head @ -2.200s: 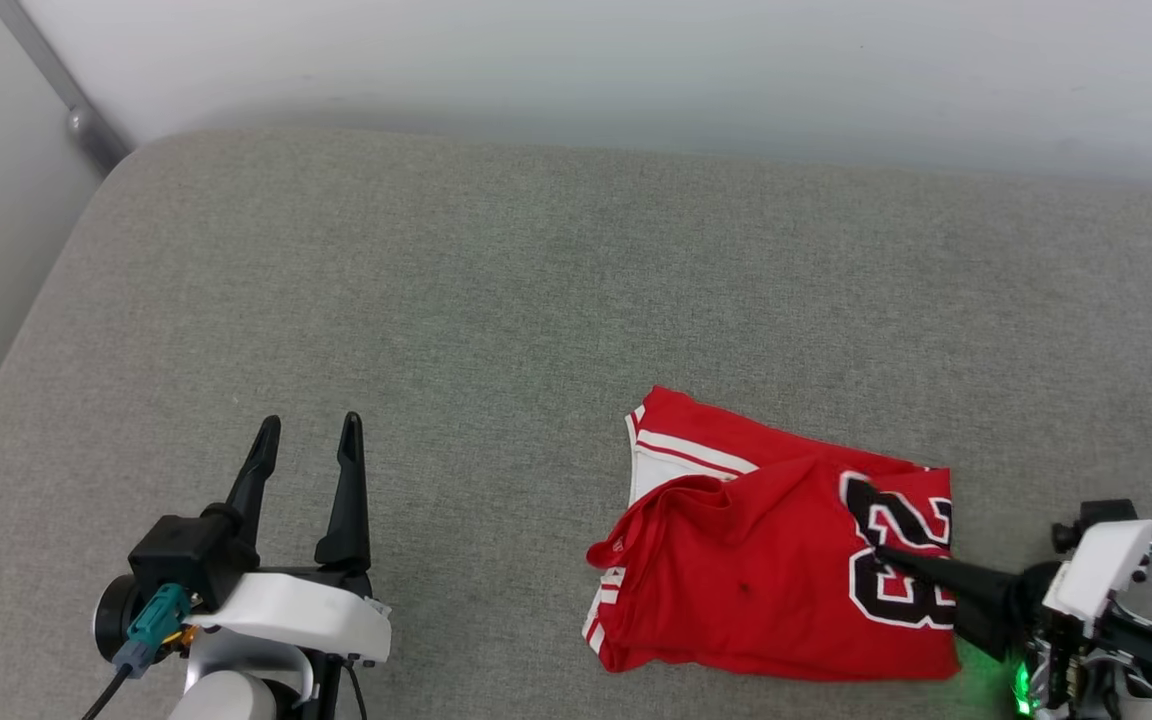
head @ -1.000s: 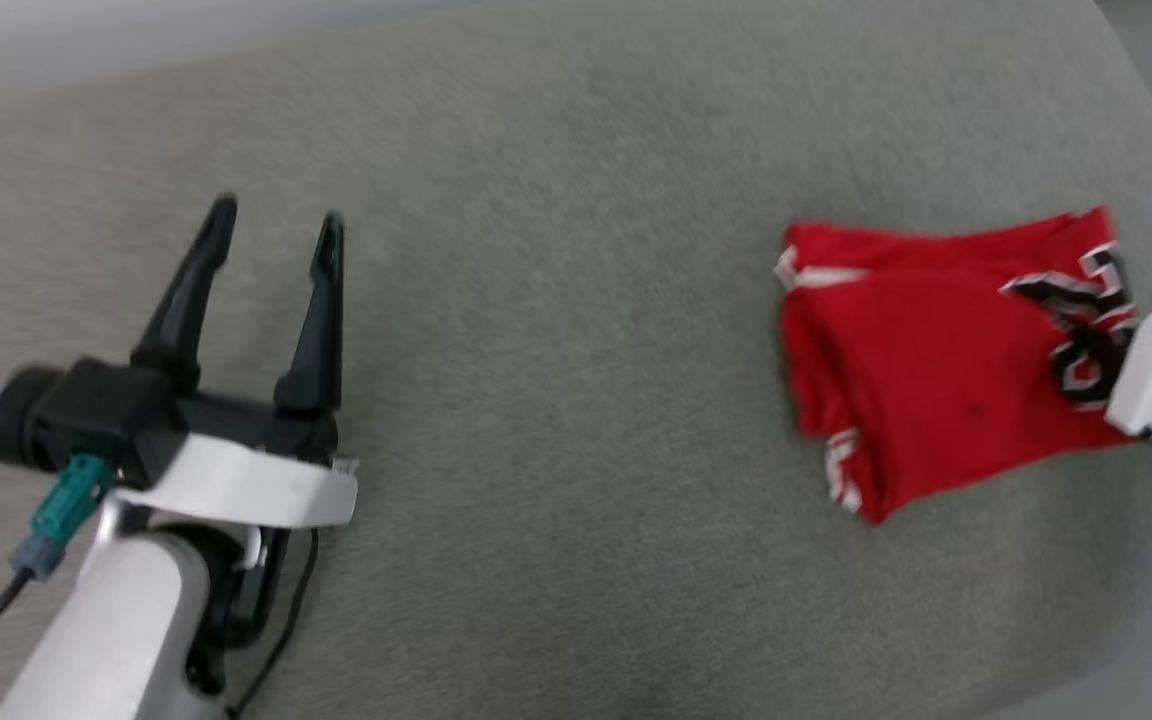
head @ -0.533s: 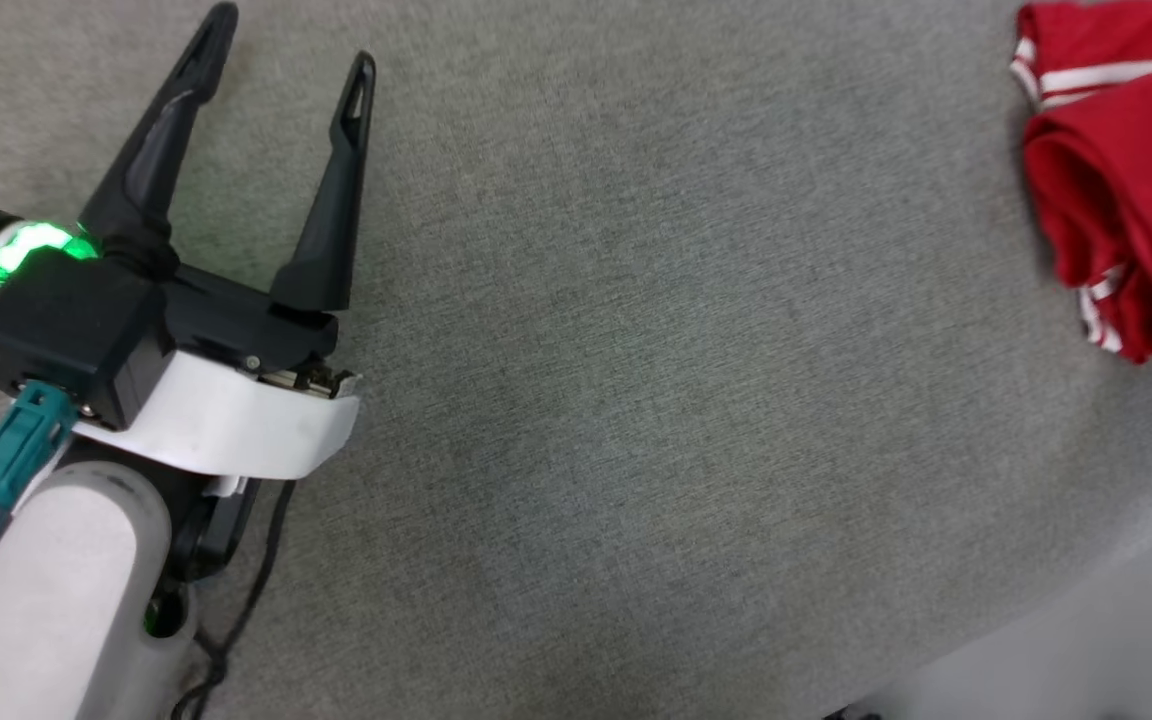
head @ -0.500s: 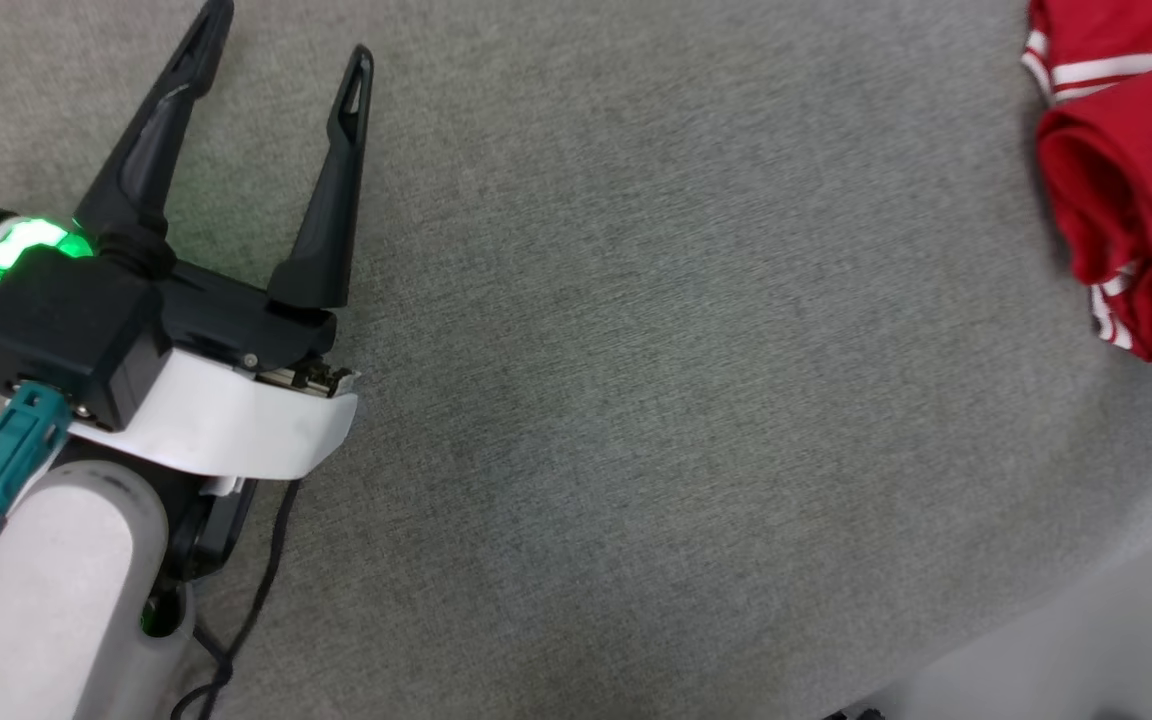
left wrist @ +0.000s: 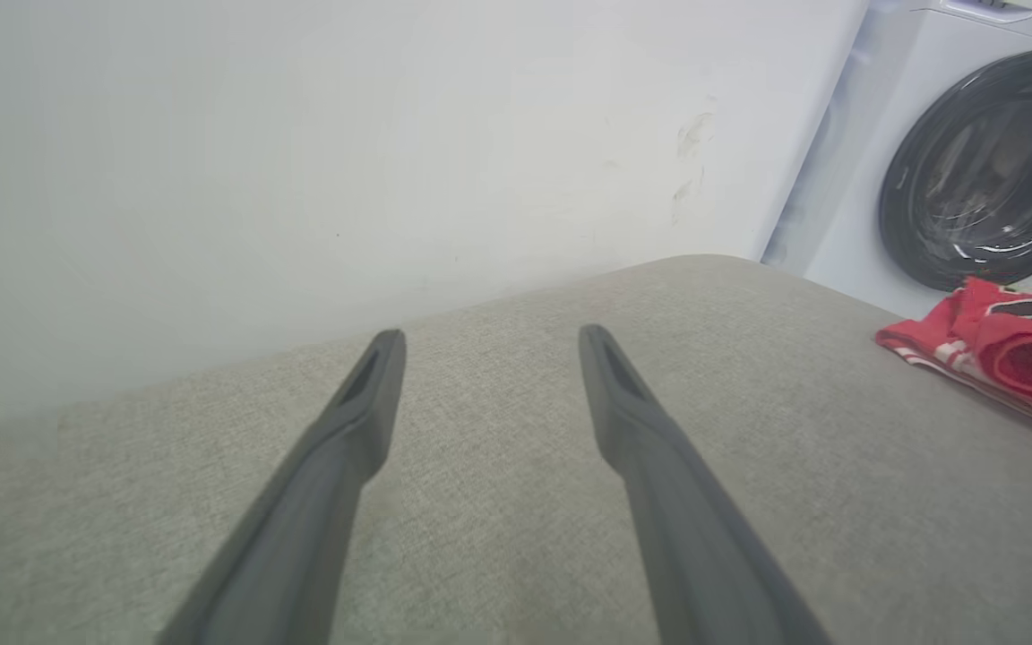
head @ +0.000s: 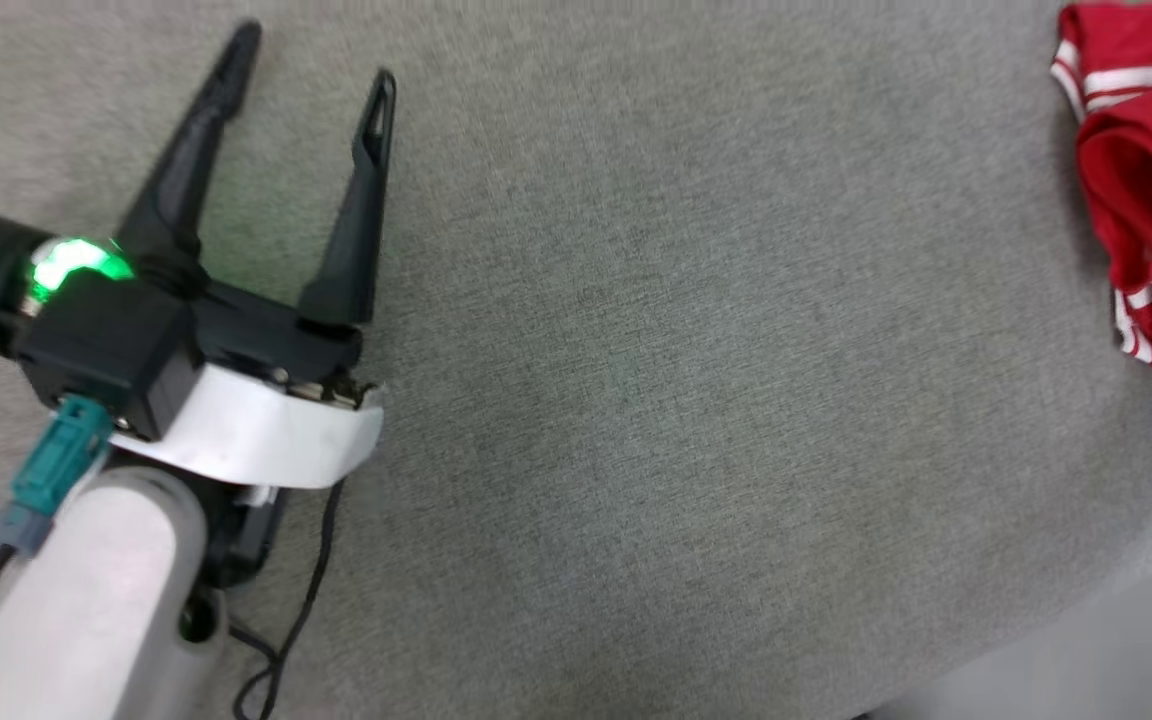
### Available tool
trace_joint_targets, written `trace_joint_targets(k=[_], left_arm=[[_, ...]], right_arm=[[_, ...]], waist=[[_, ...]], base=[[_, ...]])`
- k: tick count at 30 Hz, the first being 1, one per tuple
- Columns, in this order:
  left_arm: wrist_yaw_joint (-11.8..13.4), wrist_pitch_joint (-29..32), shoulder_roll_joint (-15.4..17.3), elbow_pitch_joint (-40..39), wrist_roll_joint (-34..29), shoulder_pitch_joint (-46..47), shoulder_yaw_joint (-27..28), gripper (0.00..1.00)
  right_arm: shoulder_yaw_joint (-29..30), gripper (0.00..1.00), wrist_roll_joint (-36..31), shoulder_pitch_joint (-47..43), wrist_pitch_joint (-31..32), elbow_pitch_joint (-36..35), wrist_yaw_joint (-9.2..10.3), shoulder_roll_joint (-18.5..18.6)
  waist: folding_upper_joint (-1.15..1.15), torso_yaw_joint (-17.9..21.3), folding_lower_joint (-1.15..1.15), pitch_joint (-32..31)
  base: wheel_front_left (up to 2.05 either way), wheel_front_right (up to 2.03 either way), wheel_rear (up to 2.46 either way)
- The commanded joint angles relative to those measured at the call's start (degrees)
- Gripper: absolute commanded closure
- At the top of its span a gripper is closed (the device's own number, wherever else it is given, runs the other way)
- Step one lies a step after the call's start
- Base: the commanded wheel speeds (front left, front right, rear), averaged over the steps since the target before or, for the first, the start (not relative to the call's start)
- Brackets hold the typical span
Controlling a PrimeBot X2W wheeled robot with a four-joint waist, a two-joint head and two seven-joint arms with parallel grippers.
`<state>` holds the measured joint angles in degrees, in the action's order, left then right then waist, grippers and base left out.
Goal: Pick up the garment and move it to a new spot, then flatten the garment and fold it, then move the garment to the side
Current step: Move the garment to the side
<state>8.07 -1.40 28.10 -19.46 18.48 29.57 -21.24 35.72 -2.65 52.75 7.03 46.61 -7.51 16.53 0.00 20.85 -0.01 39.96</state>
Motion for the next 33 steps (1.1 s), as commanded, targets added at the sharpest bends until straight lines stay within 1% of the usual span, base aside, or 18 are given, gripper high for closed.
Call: trace_joint_targets(k=[1, 2, 3, 7, 13, 14, 17, 21, 26, 30, 33], left_arm=[[0.05, -0.79, -0.43, 0.63, 0.33, -0.93, -0.04, 0.0], [0.2, -2.98, -1.79, 3.23, 1.51, -3.28, -0.72, 0.0], [0.46, -3.82, -2.39, 4.15, 1.95, -4.28, -0.89, 0.0], [1.51, -6.52, -4.08, 7.4, 3.9, -8.96, -0.8, 0.0], [2.82, -8.75, -6.04, 11.0, 6.63, -14.59, -0.48, 0.0], [3.05, -8.95, -6.24, 11.45, 7.04, -15.37, -0.38, 0.0], [3.39, -9.54, -6.57, 13.0, 7.89, -17.54, -0.27, 0.0], [4.08, -10.44, -7.05, 15.16, 9.04, -20.38, 0.23, 0.0], [4.46, -11.23, -7.63, 17.37, 10.11, -22.57, 0.75, 0.0], [4.62, -11.78, -7.38, 19.5, 10.43, -23.89, 1.3, 0.0], [5.69, -11.88, -6.58, 21.61, 9.86, -24.9, 2.02, 0.0]], right_arm=[[0.13, 0.0, -0.05, -0.92, -0.8, -0.47, 0.05, 0.05], [-0.18, 0.0, -0.09, -4.64, -2.94, -2.1, 0.05, 0.24], [-0.63, 0.0, 0.05, -6.04, -3.65, -2.89, 0.05, 0.16], [-3.05, 0.0, 2.44, -13.01, -4.87, -6.04, 0.05, -1.44], [-9.33, 0.0, 5.69, -24.24, -4.97, -11.93, 0.05, -3.76], [-10.63, 0.0, 5.91, -25.93, -4.91, -12.93, 0.05, -3.66], [-15.01, 0.0, 7.66, -30.59, -4.49, -15.66, 0.05, -4.4], [-23.15, 0.0, 10.96, -34.95, -3.95, -18.66, 0.05, -5.54], [-31.43, 0.0, 15.69, -38.6, -5.59, -22.29, 0.05, -5.33], [-35.16, 0.0, 16.78, -40.22, -7.78, -25.67, 0.05, -5.05], [-36.72, 0.0, 15.82, -42.06, -9.04, -28.6, 0.05, -4.76]], waist=[[0.0, -0.92, 0.01, -2.7], [0.0, -2.11, 0.01, -7.05], [0.0, -2.54, 0.01, -8.79], [0.0, -4.11, 0.01, -15.29], [0.0, -7.35, 0.01, -23.69], [0.0, -7.87, 0.01, -24.8], [0.0, -9.7, 0.01, -27.73], [0.0, -11.93, 0.01, -30.75], [0.0, -15.1, 0.01, -32.88], [0.0, -17.58, 0.01, -34.67], [0.0, -19.1, 0.01, -36.67]], base=[[0.0, 0.0, 0.0], [0.0, 0.0, 0.0], [0.0, 0.0, 0.0], [0.0, 0.0, 0.0], [0.0, 0.0, 0.0], [0.0, 0.0, 0.0], [0.0, 0.0, 0.0], [0.0, 0.0, 0.0], [0.0, 0.0, 0.0], [0.0, 0.0, 0.0], [0.0, 0.0, 0.0]])
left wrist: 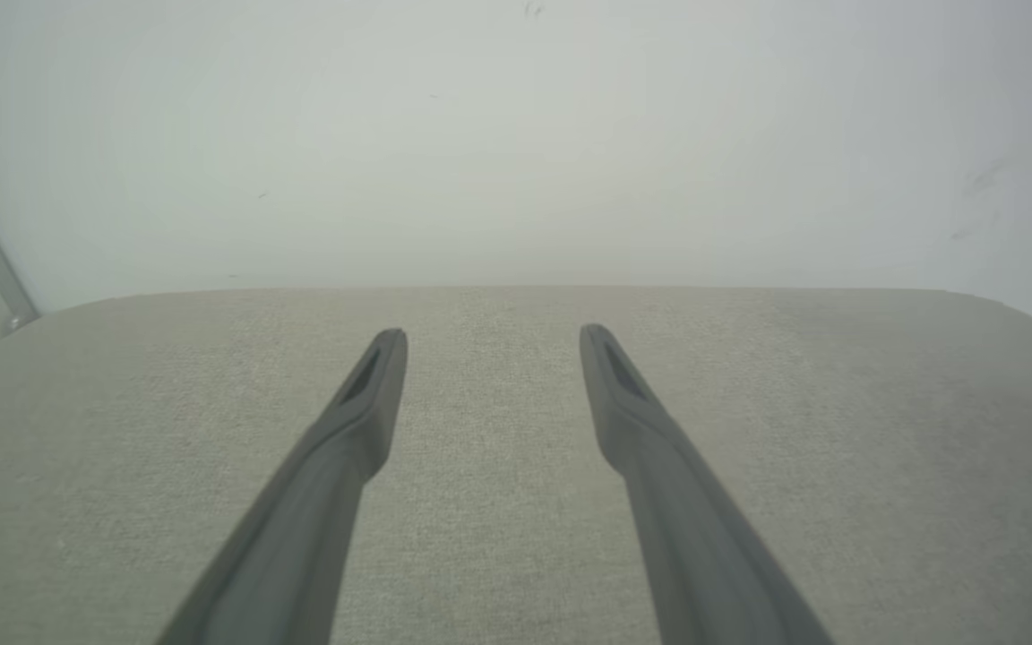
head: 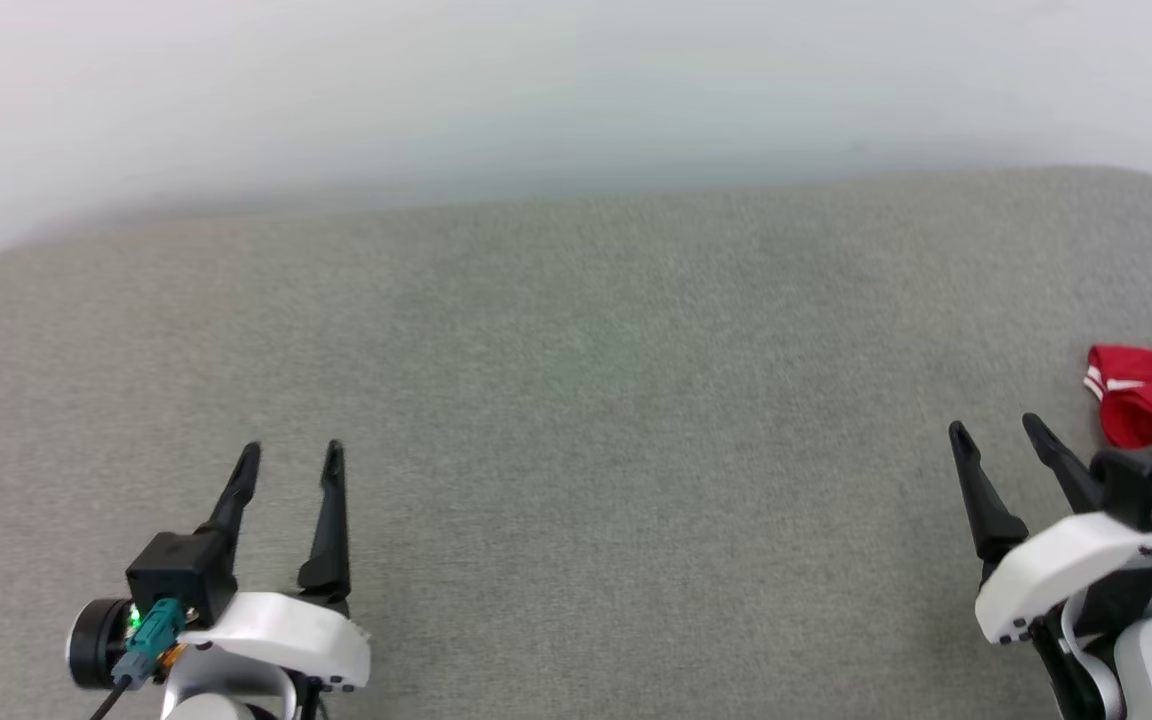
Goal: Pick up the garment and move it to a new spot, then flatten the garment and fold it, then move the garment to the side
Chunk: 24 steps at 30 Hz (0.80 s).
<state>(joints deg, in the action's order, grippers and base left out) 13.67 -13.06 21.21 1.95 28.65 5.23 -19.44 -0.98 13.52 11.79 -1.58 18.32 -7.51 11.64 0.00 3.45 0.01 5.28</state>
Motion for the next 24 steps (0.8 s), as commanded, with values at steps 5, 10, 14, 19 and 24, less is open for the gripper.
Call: trace_joint_targets(k=[5, 10, 14, 19, 24], left_arm=[[0.81, -0.45, 1.07, 2.01, 0.61, -3.05, 1.26, 0.0], [0.44, -0.8, 1.2, 3.09, 0.95, -5.46, 1.09, 0.0], [0.15, -1.15, 0.41, 3.92, 1.17, -6.46, 0.67, 0.0], [-0.28, -1.55, -0.22, 4.19, 1.45, -7.14, 0.91, 0.0], [-0.32, -1.79, -0.29, 3.95, 1.43, -7.16, 1.65, 0.0]], right_arm=[[1.16, 0.0, -1.79, -6.24, -0.49, -7.51, 0.05, -0.96], [3.16, 0.0, -2.51, -12.12, 1.27, -16.22, 0.05, -2.85], [3.37, 0.0, -2.86, -15.83, 3.26, -22.24, 0.05, -4.41], [3.74, 0.0, -3.17, -18.76, 4.62, -26.5, 0.05, -6.09], [3.44, 0.0, -3.61, -19.78, 5.24, -28.17, 0.05, -7.17]], waist=[[0.0, -2.86, -0.01, -5.0], [0.0, -2.68, -0.01, -6.52], [0.0, -2.53, -0.01, -7.2], [0.0, -2.42, -0.01, -7.35], [0.0, -2.08, -0.01, -7.26]], base=[[0.0, 0.0, 0.0], [0.0, 0.0, 0.0], [0.0, 0.0, 0.0], [0.0, 0.0, 0.0], [0.0, 0.0, 0.0]])
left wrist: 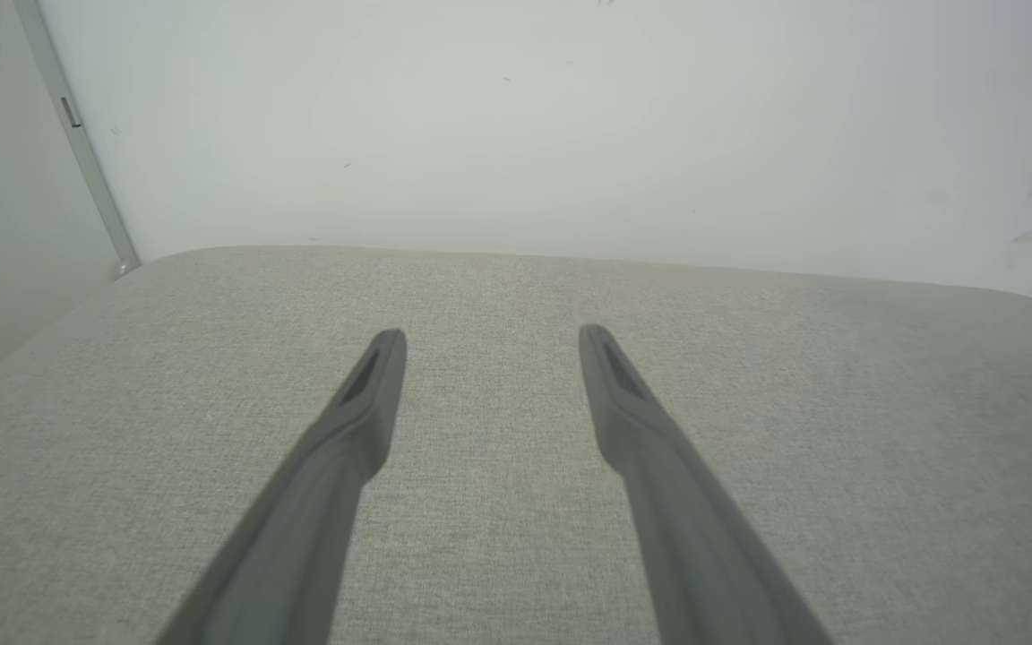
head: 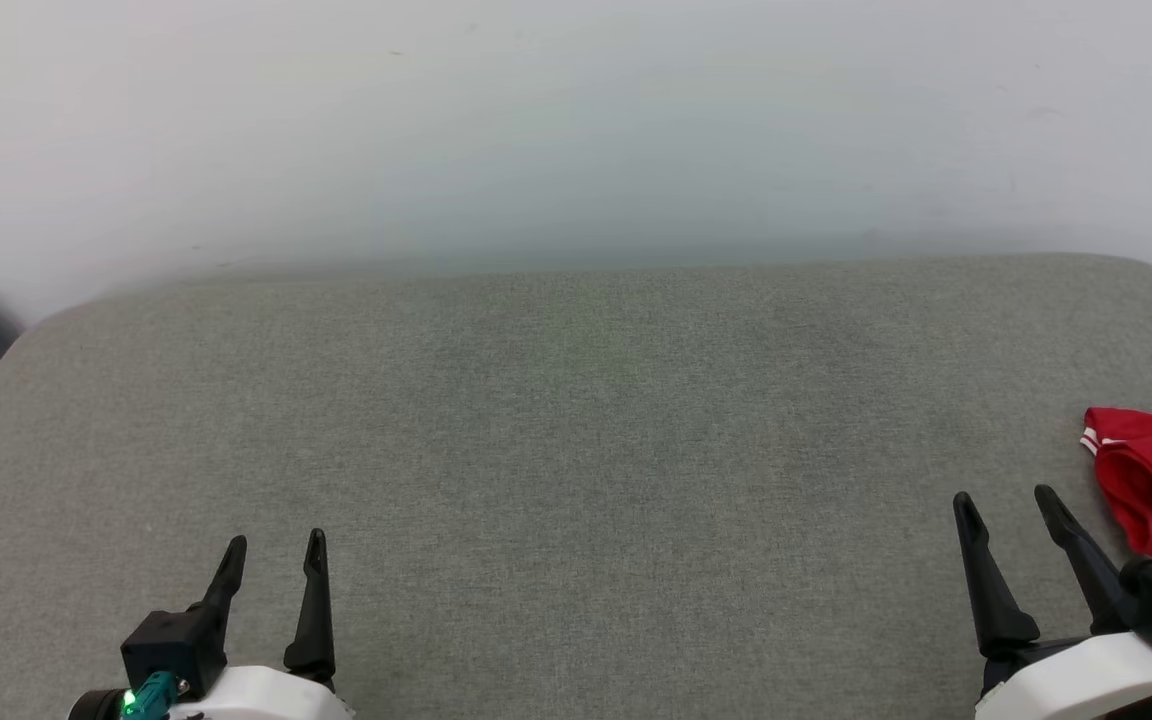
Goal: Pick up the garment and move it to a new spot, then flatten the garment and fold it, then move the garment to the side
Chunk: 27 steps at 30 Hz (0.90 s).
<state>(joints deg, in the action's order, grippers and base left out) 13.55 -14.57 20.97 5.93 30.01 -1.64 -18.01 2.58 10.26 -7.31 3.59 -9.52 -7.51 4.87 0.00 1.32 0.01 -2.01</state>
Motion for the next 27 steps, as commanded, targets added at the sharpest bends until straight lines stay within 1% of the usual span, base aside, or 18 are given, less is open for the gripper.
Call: trace_joint_targets(k=[1, 13, 22, 23, 26, 27], left_arm=[[-0.19, -0.26, -0.07, -0.12, 0.04, -0.22, 0.33, 0.0], [-0.4, -0.48, 0.04, -0.43, -0.12, -0.5, 0.96, 0.0], [-0.43, -0.47, 0.07, -0.04, 0.01, -0.53, 0.63, 0.0], [-0.44, -0.22, -0.07, 0.0, 0.02, -0.26, 0.46, 1.0], [-0.63, -0.02, -0.52, 0.48, 0.58, -0.51, 0.36, 1.0], [-0.89, 0.23, -0.77, 0.46, 1.5, -0.46, 0.66, 1.0]], right_arm=[[-0.22, 0.0, -0.21, -0.81, 0.11, -0.56, 0.05, -0.55], [-1.34, 0.0, -0.39, -0.89, 0.68, -0.98, 0.05, -1.38], [-1.38, 0.0, -0.14, -1.37, 0.59, -1.54, 0.05, -1.63], [-1.4, 1.0, -0.13, -0.89, 0.51, -1.14, 0.0, -1.37], [-1.6, 1.0, 0.45, -1.15, 0.36, -0.35, 0.0, -1.4], [-1.69, 1.0, 1.64, -1.11, 0.23, -0.23, 0.0, -1.41]], waist=[[0.0, 0.13, -0.01, 0.02], [0.0, 1.03, -0.01, 0.15], [0.0, 0.65, -0.01, -0.03], [0.0, 0.66, -0.01, -0.04], [0.0, 0.65, -0.01, -0.02], [0.0, 0.63, -0.01, 0.0]], base=[[0.0, 0.0, 0.0], [0.0, 0.0, 0.0], [0.0, 0.0, 0.0], [0.0, 0.0, 0.0], [0.0, 0.0, 0.0], [0.0, 0.0, 0.0]])
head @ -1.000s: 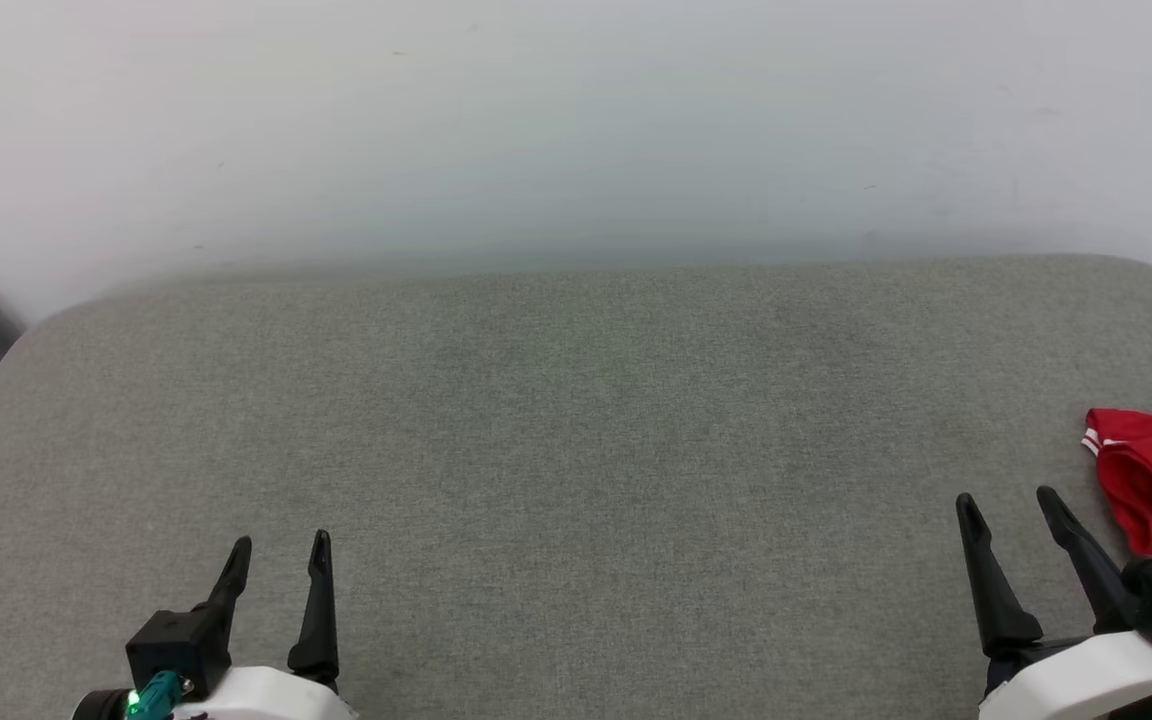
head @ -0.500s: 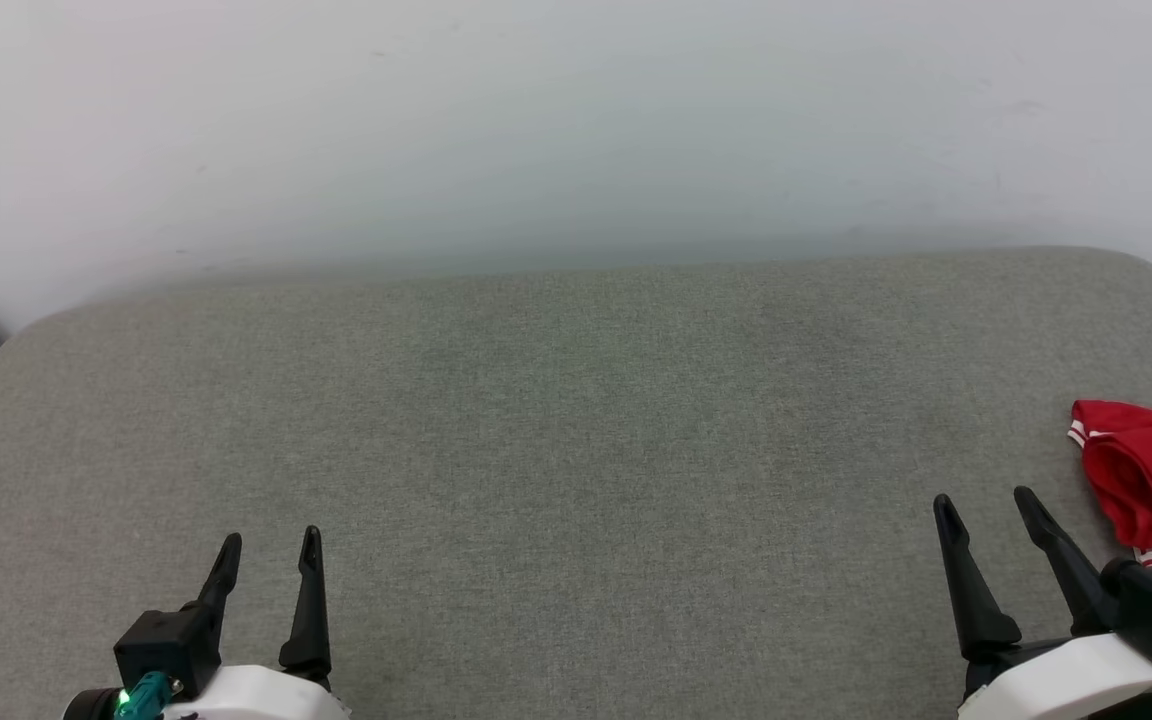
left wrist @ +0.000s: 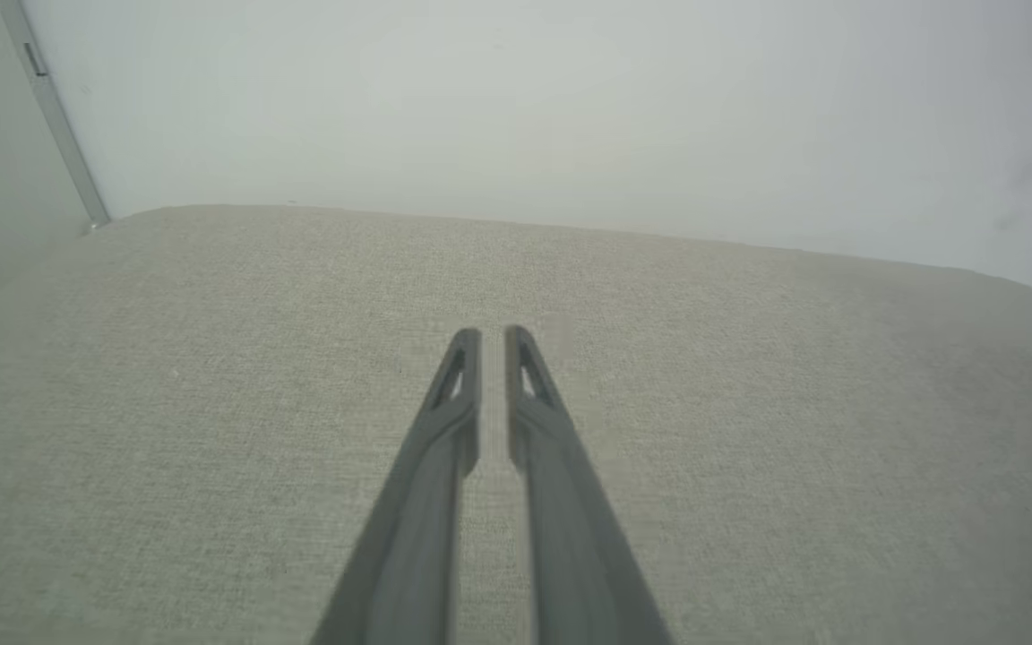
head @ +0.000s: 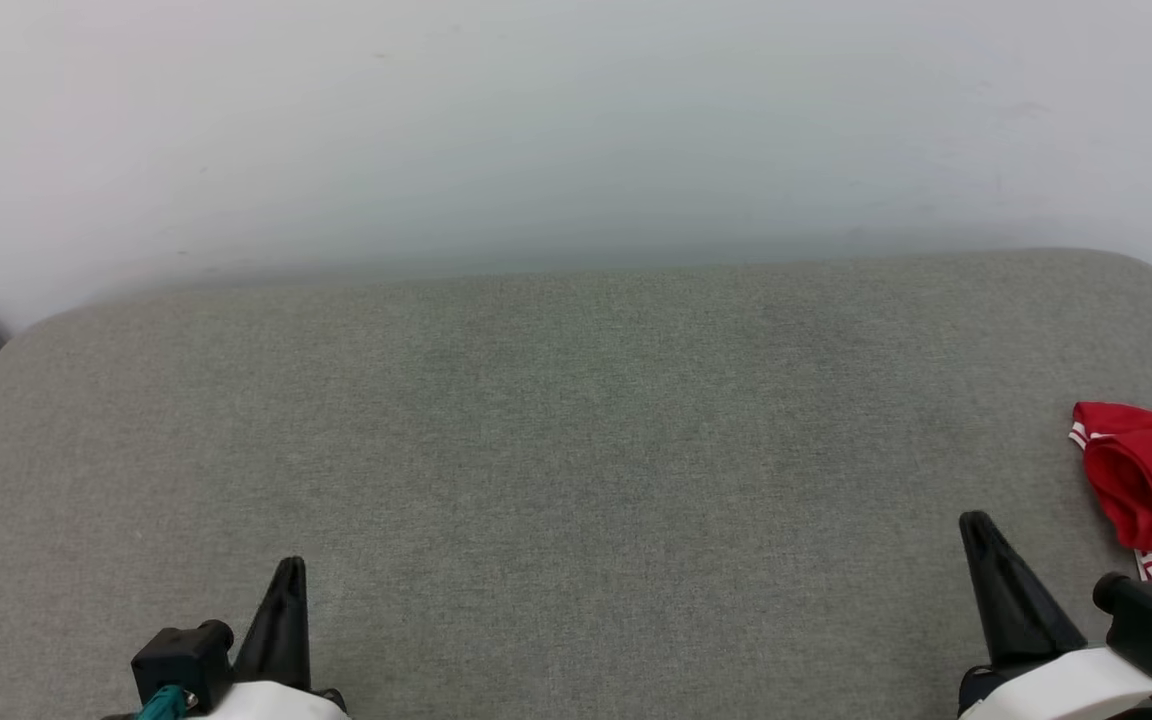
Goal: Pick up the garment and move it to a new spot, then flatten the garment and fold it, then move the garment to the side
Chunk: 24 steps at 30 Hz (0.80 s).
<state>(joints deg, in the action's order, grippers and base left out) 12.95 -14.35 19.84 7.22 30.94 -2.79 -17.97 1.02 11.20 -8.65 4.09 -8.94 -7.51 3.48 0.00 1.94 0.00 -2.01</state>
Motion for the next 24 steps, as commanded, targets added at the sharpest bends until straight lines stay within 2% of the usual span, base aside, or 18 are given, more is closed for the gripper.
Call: trace_joint_targets(k=[1, 24], left_arm=[[-0.54, 0.29, 0.11, -0.81, 1.51, 0.78, 0.94, 1.0], [-6.45, 6.03, -4.49, 1.82, 19.51, 3.53, 7.49, 1.0]], right_arm=[[-0.1, 1.0, 2.03, 0.39, -0.3, -0.57, 0.0, -0.02], [0.32, 1.0, 26.6, 5.05, -0.46, 6.48, 0.01, 0.98]], waist=[[0.0, -0.01, 0.0, 0.03], [0.0, -0.38, 0.0, 0.42]], base=[[0.0, 0.0, 0.0], [0.0, 0.0, 0.0]])
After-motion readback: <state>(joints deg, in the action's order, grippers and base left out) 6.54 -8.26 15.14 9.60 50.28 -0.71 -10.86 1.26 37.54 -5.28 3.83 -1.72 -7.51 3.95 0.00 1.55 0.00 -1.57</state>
